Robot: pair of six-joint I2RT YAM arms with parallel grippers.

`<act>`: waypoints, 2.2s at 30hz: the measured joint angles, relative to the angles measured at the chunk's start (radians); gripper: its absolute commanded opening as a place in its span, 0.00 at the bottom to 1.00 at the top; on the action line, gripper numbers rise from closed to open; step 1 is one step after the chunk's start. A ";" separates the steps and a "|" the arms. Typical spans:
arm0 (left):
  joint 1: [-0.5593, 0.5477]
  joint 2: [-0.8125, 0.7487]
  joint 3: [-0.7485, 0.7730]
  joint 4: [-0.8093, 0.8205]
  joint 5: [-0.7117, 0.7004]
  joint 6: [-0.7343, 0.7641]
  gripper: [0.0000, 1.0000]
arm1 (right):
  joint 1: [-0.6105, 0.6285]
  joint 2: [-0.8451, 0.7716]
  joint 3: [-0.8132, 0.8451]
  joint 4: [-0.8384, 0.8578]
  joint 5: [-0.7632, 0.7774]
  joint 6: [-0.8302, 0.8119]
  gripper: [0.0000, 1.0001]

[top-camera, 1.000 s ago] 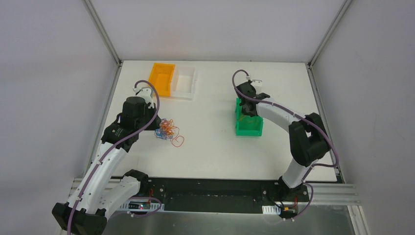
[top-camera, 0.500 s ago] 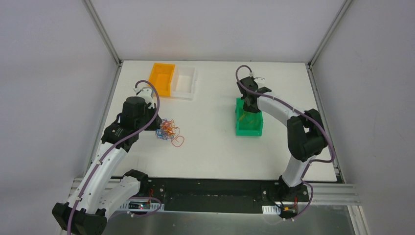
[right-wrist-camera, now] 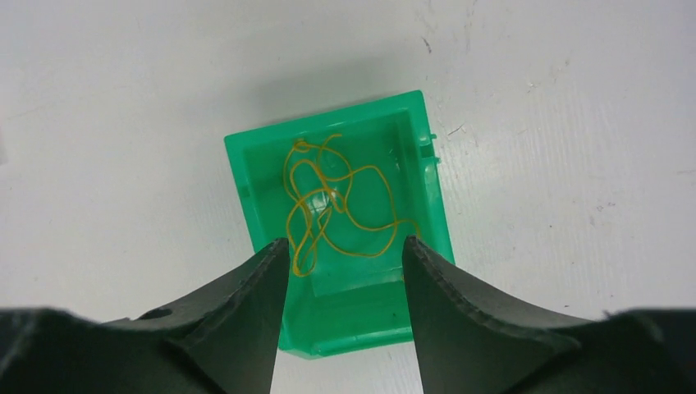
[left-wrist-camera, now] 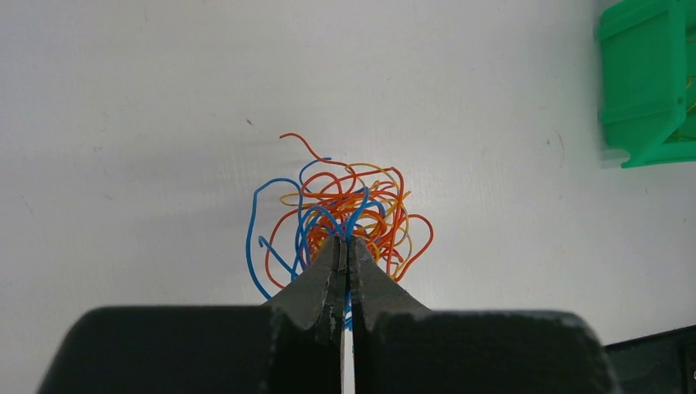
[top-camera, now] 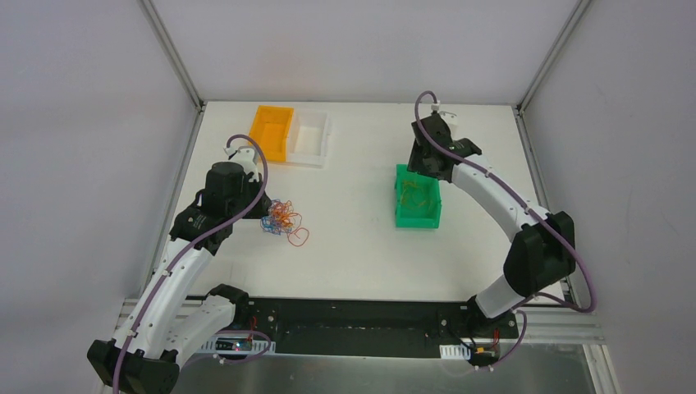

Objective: Untangle the cables

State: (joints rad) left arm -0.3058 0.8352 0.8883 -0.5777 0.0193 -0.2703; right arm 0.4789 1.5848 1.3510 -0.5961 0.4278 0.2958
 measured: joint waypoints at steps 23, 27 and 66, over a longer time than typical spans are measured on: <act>0.000 0.035 0.000 0.020 0.144 0.027 0.00 | 0.098 -0.304 -0.547 0.070 -0.370 0.120 0.69; 0.000 0.068 0.000 0.020 0.229 0.031 0.00 | 0.090 -0.209 -0.526 0.122 -0.368 0.122 0.69; -0.167 0.328 0.226 0.134 0.551 -0.106 0.00 | 0.242 -0.377 -0.746 0.835 -0.898 -0.100 0.66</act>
State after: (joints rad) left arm -0.4728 1.1629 1.1141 -0.4435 0.5705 -0.3767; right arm 0.7208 1.2079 0.6052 0.2386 -0.4702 0.1959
